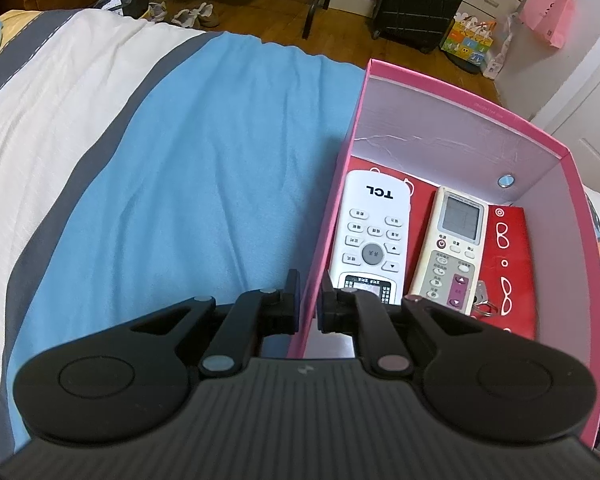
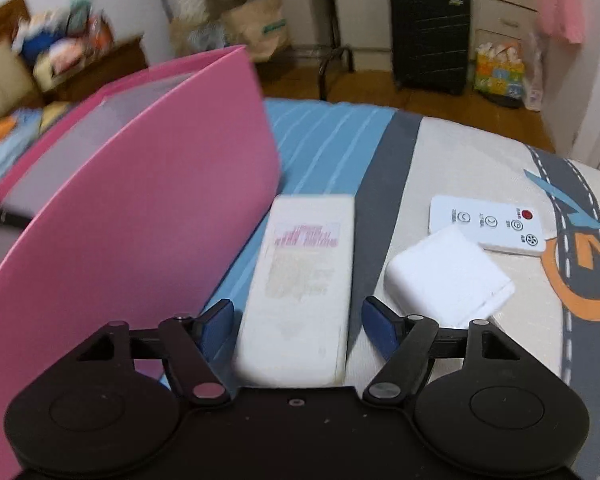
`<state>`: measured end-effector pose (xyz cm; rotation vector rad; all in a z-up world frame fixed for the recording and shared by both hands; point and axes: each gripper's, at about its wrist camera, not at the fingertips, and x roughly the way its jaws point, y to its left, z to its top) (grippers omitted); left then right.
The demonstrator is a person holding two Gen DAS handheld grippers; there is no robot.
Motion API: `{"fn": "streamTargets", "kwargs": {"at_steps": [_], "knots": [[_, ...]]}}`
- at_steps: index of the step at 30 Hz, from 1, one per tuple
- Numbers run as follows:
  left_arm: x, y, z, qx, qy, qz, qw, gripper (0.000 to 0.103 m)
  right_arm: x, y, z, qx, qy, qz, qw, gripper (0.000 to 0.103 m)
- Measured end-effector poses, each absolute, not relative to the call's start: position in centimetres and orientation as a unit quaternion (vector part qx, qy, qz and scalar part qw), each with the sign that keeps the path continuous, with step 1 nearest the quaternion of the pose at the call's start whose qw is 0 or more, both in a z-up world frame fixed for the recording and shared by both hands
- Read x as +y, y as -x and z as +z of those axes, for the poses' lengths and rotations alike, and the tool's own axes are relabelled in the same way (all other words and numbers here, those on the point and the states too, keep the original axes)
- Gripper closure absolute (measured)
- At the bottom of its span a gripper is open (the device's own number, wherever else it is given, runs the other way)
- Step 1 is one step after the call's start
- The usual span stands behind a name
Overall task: Organize rigid objects
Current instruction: 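Lift the labeled remote and carry it over the pink box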
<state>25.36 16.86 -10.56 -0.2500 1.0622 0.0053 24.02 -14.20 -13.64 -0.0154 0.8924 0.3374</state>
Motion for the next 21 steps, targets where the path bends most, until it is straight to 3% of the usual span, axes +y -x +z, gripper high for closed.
{"fn": "streamTargets", "kwargs": {"at_steps": [9, 14, 16, 20, 21], "knots": [[16.9, -25.4, -10.7, 0.509, 0.125, 0.004, 0.852, 0.095, -14.1, -20.7, -11.5, 0.475, 0.089, 0.104, 0.869, 0.041], [16.9, -25.4, -10.7, 0.511, 0.127, 0.005, 0.850, 0.095, -16.1, -20.7, -11.8, 0.528, 0.013, 0.125, 0.840, 0.038], [16.8, -25.4, -10.7, 0.510, 0.124, 0.005, 0.851, 0.095, -17.5, -21.3, -11.8, 0.535, -0.051, 0.129, 0.833, 0.028], [16.8, -25.4, -10.8, 0.511, 0.133, 0.006, 0.849, 0.095, -20.0, -22.6, -12.9, 0.524, -0.153, 0.113, 0.830, 0.030], [16.8, -25.4, -10.8, 0.511, 0.135, 0.006, 0.849, 0.095, -20.3, -22.9, -13.0, 0.522, -0.158, 0.106, 0.832, 0.038]]}}
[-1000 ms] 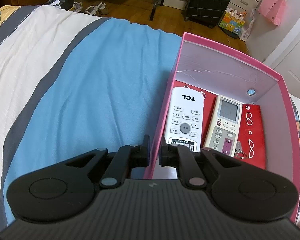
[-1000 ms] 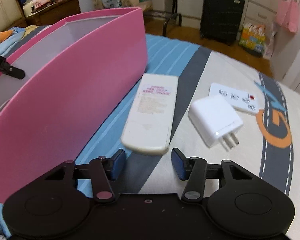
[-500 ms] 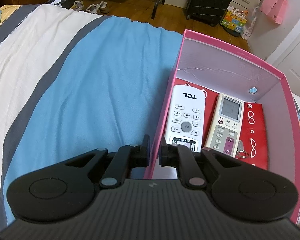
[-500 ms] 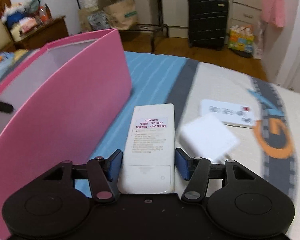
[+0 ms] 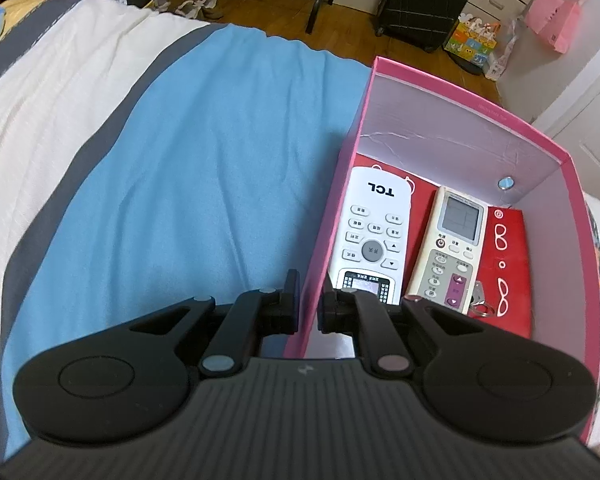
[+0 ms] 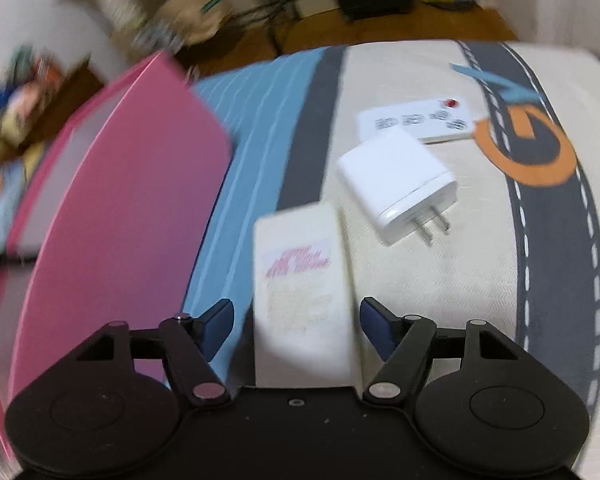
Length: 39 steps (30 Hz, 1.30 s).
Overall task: Organize rigid objects
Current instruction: 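Lift the labeled remote and carry it over the pink box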
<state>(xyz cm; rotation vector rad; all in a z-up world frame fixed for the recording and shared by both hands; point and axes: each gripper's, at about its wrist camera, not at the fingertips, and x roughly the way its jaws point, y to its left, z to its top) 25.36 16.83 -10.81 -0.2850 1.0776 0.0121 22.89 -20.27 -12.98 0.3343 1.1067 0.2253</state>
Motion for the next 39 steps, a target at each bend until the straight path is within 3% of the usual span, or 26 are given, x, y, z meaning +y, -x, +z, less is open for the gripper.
{"fn": "streamTargets", "kwargs": {"at_steps": [1, 3, 4, 5, 6, 9, 15, 19, 24, 33, 39], "knots": [[16.7, -25.3, -10.8, 0.511, 0.134, 0.005, 0.849, 0.095, -20.3, -23.0, -12.9, 0.520, -0.149, 0.110, 0.834, 0.044], [16.8, -25.3, -10.8, 0.511, 0.134, 0.005, 0.849, 0.095, -20.0, -22.6, -12.6, 0.517, -0.142, 0.109, 0.837, 0.045], [16.8, -25.3, -10.8, 0.512, 0.135, 0.005, 0.849, 0.095, -19.8, -22.3, -12.3, 0.512, -0.129, 0.106, 0.842, 0.060], [16.8, -25.3, -10.8, 0.512, 0.136, 0.005, 0.848, 0.095, -19.7, -21.9, -11.7, 0.503, -0.119, 0.108, 0.849, 0.063], [16.8, -25.3, -10.9, 0.512, 0.137, 0.005, 0.848, 0.095, -19.8, -21.6, -10.9, 0.495, -0.118, 0.111, 0.853, 0.074], [16.8, -25.2, -10.8, 0.513, 0.137, 0.005, 0.848, 0.095, -18.6, -20.5, -8.8, 0.474, -0.081, 0.135, 0.866, 0.083], [17.0, -25.2, -10.8, 0.513, 0.136, 0.005, 0.847, 0.095, -16.2, -19.5, -8.6, 0.464, -0.002, 0.150, 0.873, 0.083], [16.9, -25.2, -10.8, 0.514, 0.131, 0.004, 0.848, 0.095, -16.3, -20.0, -9.4, 0.493, -0.021, 0.167, 0.854, 0.079], [17.0, -25.3, -10.8, 0.515, 0.134, 0.003, 0.847, 0.095, -16.7, -19.9, -9.4, 0.493, -0.029, 0.145, 0.857, 0.083], [17.1, -25.4, -10.8, 0.515, 0.133, 0.003, 0.847, 0.096, -16.5, -16.6, -2.9, 0.390, -0.067, 0.151, 0.906, 0.083], [17.3, -25.2, -10.8, 0.513, 0.136, -0.007, 0.848, 0.097, -8.7, -15.5, 1.4, 0.361, 0.036, 0.267, 0.893, 0.083]]}}
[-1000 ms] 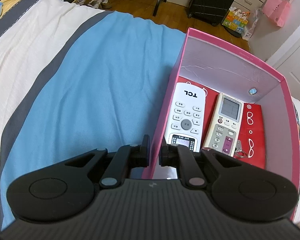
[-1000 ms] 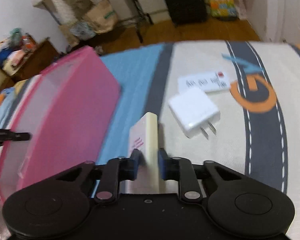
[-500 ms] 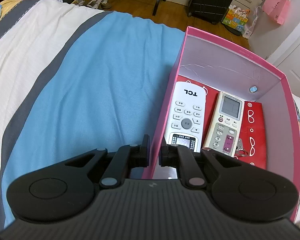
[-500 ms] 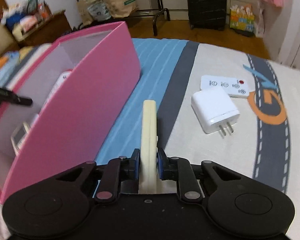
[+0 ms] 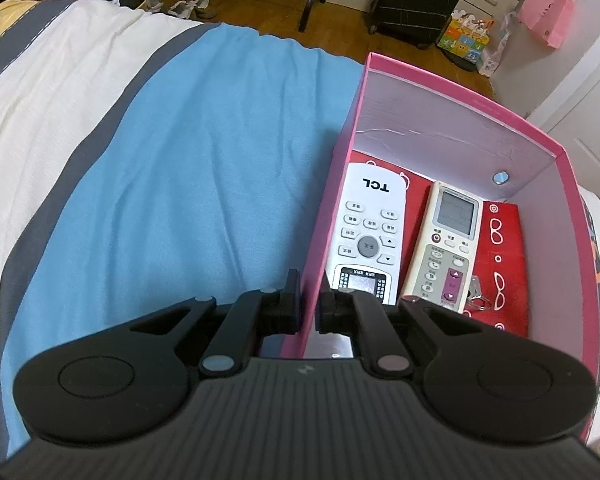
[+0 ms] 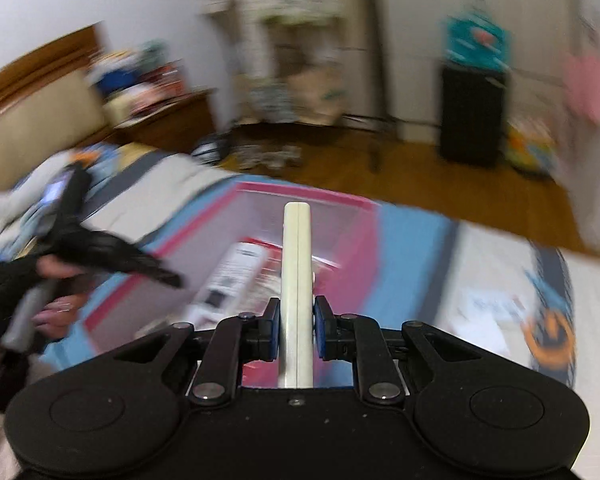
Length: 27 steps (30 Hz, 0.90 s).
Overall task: Organize rigid objects
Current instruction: 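Lift the labeled remote and carry it over the pink box, then lower the remote into the pink box and open the right tool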
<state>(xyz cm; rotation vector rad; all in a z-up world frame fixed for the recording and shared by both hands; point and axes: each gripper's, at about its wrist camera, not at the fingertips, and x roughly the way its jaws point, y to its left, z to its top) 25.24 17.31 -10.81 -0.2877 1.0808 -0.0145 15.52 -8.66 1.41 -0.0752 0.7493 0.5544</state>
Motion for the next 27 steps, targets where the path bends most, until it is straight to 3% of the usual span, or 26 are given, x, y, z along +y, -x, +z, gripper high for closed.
{"fn": "streamTargets", "kwargs": {"at_steps": [4, 11, 18, 20, 23, 25, 27], "knots": [[17.3, -25.3, -10.8, 0.514, 0.140, -0.009, 0.847, 0.097, -2.8, -17.1, 1.1, 0.377, 0.098, 0.306, 0.869, 0.083], [17.8, -25.3, -11.0, 0.513, 0.159, -0.016, 0.843, 0.095, 4.3, -22.6, -4.5, 0.436, 0.214, 0.263, 0.833, 0.083], [18.4, -25.5, -11.2, 0.513, 0.175, -0.024, 0.840, 0.094, 8.1, -23.2, -7.2, 0.432, 0.291, 0.233, 0.821, 0.083], [18.6, -25.5, -11.3, 0.513, 0.178, -0.027, 0.839, 0.094, 8.1, -22.7, -6.9, 0.434, 0.289, 0.240, 0.819, 0.080], [18.6, -25.6, -11.3, 0.513, 0.181, -0.028, 0.839, 0.093, 7.9, -21.9, -6.2, 0.438, 0.273, 0.290, 0.806, 0.065], [18.6, -25.6, -11.4, 0.513, 0.180, -0.028, 0.839, 0.093, 7.5, -21.2, -5.6, 0.442, 0.252, 0.306, 0.805, 0.048], [18.6, -25.7, -11.4, 0.513, 0.182, -0.028, 0.838, 0.093, 6.3, -20.9, -4.6, 0.449, 0.210, 0.315, 0.809, 0.047]]}}
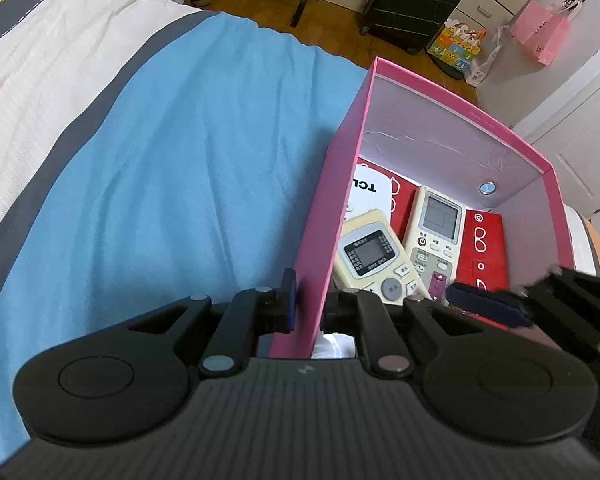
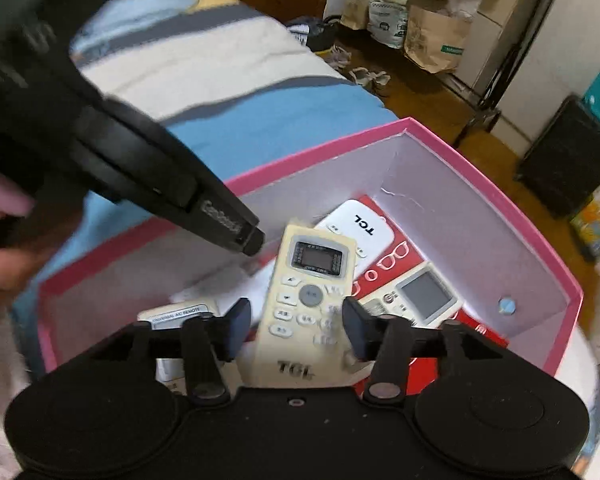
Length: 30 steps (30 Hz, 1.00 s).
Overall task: Organize rigid objects
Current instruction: 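Lower the remote into the pink box and open the right tool, then move the right tool to the white charger cube and grasp it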
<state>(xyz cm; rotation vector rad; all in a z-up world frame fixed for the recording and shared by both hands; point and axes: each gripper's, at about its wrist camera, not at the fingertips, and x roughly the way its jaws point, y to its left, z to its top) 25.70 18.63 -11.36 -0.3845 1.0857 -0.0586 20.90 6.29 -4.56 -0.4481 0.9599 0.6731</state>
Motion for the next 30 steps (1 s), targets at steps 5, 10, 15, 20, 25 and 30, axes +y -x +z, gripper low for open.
{"fn": "streamTargets", "kwargs": {"at_steps": [5, 10, 15, 20, 25, 30], "knots": [[18.6, -25.8, -11.3, 0.513, 0.181, -0.025, 0.839, 0.093, 1.2, -18.6, -1.2, 0.435, 0.099, 0.331, 0.831, 0.044], [18.2, -25.6, -11.2, 0.513, 0.171, -0.021, 0.841, 0.094, -4.9, -16.0, 2.0, 0.411, 0.053, 0.319, 0.852, 0.043], [17.7, -25.4, -10.7, 0.511, 0.150, -0.018, 0.846, 0.096, -10.5, -15.3, 3.4, 0.403, 0.041, 0.280, 0.871, 0.042], [16.8, -25.4, -10.2, 0.511, 0.105, -0.025, 0.853, 0.096, -14.8, -17.2, 2.0, 0.406, 0.040, 0.230, 0.883, 0.042], [16.3, -25.3, -10.0, 0.513, 0.074, -0.038, 0.854, 0.095, -17.5, -18.3, 0.3, 0.413, 0.007, 0.194, 0.890, 0.042], [15.9, -25.0, -9.9, 0.509, 0.041, -0.062, 0.857, 0.094, -17.7, -18.2, -1.0, 0.369, 0.034, 0.167, 0.913, 0.039]]}}
